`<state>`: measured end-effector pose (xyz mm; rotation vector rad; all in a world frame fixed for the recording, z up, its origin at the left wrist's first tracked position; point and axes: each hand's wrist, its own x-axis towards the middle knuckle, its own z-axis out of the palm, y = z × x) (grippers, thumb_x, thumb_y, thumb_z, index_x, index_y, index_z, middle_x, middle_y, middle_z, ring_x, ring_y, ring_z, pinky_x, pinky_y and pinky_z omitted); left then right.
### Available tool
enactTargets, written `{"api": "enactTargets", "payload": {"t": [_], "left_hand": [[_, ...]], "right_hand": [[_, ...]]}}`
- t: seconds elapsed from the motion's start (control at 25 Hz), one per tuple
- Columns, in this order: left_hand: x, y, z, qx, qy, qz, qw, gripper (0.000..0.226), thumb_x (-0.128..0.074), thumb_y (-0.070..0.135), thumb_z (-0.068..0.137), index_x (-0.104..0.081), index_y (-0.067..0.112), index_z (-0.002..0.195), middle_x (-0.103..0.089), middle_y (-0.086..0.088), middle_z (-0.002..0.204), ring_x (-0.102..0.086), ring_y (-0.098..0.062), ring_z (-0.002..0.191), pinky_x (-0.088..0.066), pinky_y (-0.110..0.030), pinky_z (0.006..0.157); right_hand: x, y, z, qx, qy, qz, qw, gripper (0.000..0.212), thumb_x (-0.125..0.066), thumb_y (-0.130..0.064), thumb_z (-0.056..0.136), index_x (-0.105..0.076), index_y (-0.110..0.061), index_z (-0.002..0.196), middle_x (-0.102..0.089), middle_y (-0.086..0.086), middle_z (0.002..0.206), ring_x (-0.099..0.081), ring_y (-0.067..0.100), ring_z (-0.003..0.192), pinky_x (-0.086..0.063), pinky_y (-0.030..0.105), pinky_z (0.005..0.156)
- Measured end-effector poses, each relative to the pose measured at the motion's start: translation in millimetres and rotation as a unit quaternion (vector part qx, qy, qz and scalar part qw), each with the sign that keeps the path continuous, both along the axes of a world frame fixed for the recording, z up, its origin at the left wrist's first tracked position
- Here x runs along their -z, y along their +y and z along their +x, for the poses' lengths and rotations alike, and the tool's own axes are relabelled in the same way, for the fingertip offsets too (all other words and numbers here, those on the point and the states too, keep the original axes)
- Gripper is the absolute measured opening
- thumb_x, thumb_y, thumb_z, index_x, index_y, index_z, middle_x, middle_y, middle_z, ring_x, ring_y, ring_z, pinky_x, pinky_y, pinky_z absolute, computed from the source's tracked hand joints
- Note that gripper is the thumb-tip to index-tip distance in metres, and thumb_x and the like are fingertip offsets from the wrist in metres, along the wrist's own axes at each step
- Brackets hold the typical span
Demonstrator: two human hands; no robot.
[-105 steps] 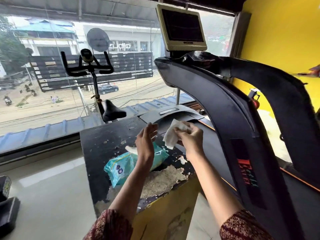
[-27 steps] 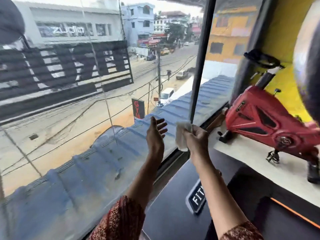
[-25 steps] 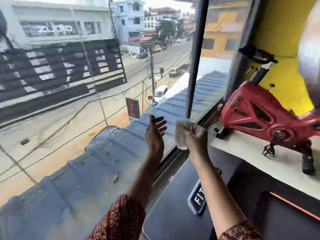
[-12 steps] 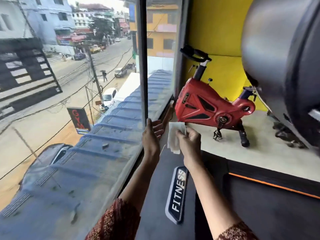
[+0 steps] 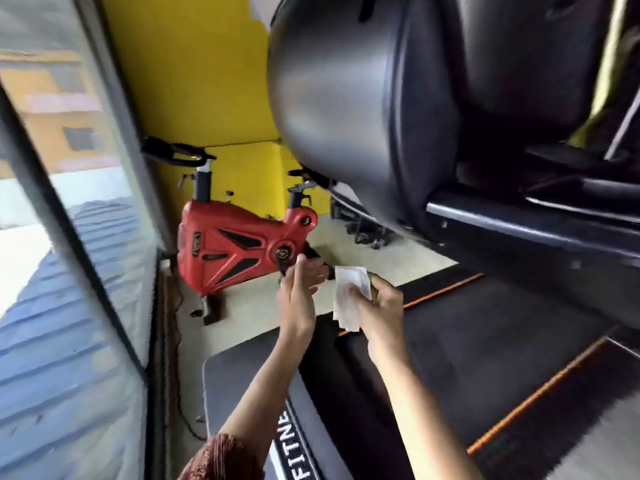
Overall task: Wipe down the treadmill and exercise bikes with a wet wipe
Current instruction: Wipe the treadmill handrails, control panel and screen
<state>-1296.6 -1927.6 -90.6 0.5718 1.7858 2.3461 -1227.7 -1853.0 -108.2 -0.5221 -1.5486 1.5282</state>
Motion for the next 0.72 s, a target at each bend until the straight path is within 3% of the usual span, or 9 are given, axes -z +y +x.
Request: {"api": "enactTargets", "payload": {"t": [0.08,0.16,0.2,0.28,0.36,0.44,0.52,0.6,0.72], "left_hand": [[-10.4,16.8,15.6,0.061,0.078,-0.020,0.995,0.036,-0.044,0.047,0.093,-0.068,0.022,0.083,-0.071,0.002,0.081,-0.065,-0.011,0.079,-0.048,-0.029,0.077],[-18.3,29.5,33.9,0.115,0.185,-0.051,0.975,0.036,-0.048,0.048,0.090,-0.069,0.019,0.090,-0.068,-0.004,0.082,-0.062,-0.004,0.076,-0.048,-0.024,0.075],[-24.3,34.1,41.1,0.123,0.261,-0.061,0.956,0.032,-0.050,0.041,0.092,-0.068,0.015,0.096,-0.067,-0.007,0.087,-0.061,-0.004,0.080,-0.048,-0.023,0.076],[-39.4,44.0,47.7,0.081,0.440,-0.046,0.893,0.029,-0.050,0.030,0.091,-0.065,0.009,0.105,-0.065,-0.006,0.105,-0.060,-0.014,0.098,-0.046,-0.026,0.087],[-57.8,53.0,46.9,0.019,0.567,-0.005,0.823,0.029,-0.051,0.020,0.089,-0.065,0.004,0.108,-0.060,-0.010,0.122,-0.052,-0.020,0.115,-0.040,-0.025,0.102],[-71.1,61.3,38.7,-0.034,0.629,0.011,0.777,0.033,-0.050,0.012,0.087,-0.061,-0.002,0.115,-0.053,-0.017,0.133,-0.043,-0.025,0.128,-0.032,-0.032,0.111],[-77.9,69.9,25.4,-0.074,0.653,-0.026,0.754,0.044,-0.048,0.009,0.087,-0.052,-0.005,0.128,-0.043,-0.019,0.143,-0.031,-0.029,0.137,-0.023,-0.038,0.116],[-79.3,79.2,12.1,-0.096,0.658,-0.084,0.742,0.053,-0.048,0.009,0.088,-0.039,-0.003,0.139,-0.030,-0.017,0.151,-0.016,-0.027,0.143,-0.011,-0.036,0.117],[-77.4,93.7,-0.2,-0.123,0.668,-0.127,0.723,0.058,-0.045,0.011,0.091,-0.026,0.001,0.145,-0.021,-0.011,0.155,0.004,-0.017,0.146,-0.002,-0.032,0.117]], "right_hand": [[-4.4,7.8,31.0,0.090,-0.003,0.043,0.995,0.025,-0.058,0.001,0.083,-0.062,-0.016,0.065,-0.053,-0.006,0.055,-0.046,0.007,0.056,-0.040,0.023,0.055],[-19.9,9.8,66.0,0.215,-0.032,0.170,0.961,0.018,-0.055,-0.009,0.082,-0.059,-0.016,0.065,-0.048,0.000,0.053,-0.042,0.014,0.052,-0.037,0.025,0.053],[-34.6,8.8,82.4,0.280,-0.018,0.244,0.928,0.019,-0.055,-0.007,0.082,-0.064,-0.020,0.070,-0.056,-0.001,0.057,-0.049,0.012,0.055,-0.041,0.025,0.055],[-71.5,7.2,102.6,0.373,0.061,0.391,0.840,0.022,-0.055,0.003,0.084,-0.073,-0.005,0.095,-0.070,0.000,0.090,-0.065,0.007,0.085,-0.052,0.019,0.078],[-102.6,22.9,105.8,0.422,0.062,0.516,0.743,0.027,-0.051,0.008,0.087,-0.066,0.006,0.109,-0.066,0.012,0.112,-0.061,0.020,0.109,-0.047,0.027,0.099],[-111.3,53.1,97.1,0.430,-0.066,0.582,0.687,0.031,-0.050,0.005,0.089,-0.062,0.005,0.117,-0.060,0.019,0.125,-0.053,0.033,0.122,-0.037,0.043,0.108],[-95.5,76.6,86.3,0.438,-0.237,0.581,0.644,0.038,-0.044,-0.014,0.094,-0.055,0.003,0.126,-0.052,0.020,0.134,-0.046,0.037,0.129,-0.026,0.050,0.110],[-86.0,81.8,69.7,0.437,-0.317,0.555,0.633,0.049,-0.035,-0.030,0.096,-0.054,0.000,0.129,-0.051,0.018,0.136,-0.045,0.034,0.130,-0.026,0.047,0.111],[-99.7,75.3,44.3,0.388,-0.282,0.567,0.670,0.045,-0.035,-0.028,0.096,-0.062,-0.004,0.122,-0.061,0.011,0.128,-0.051,0.029,0.125,-0.031,0.042,0.109]]}}
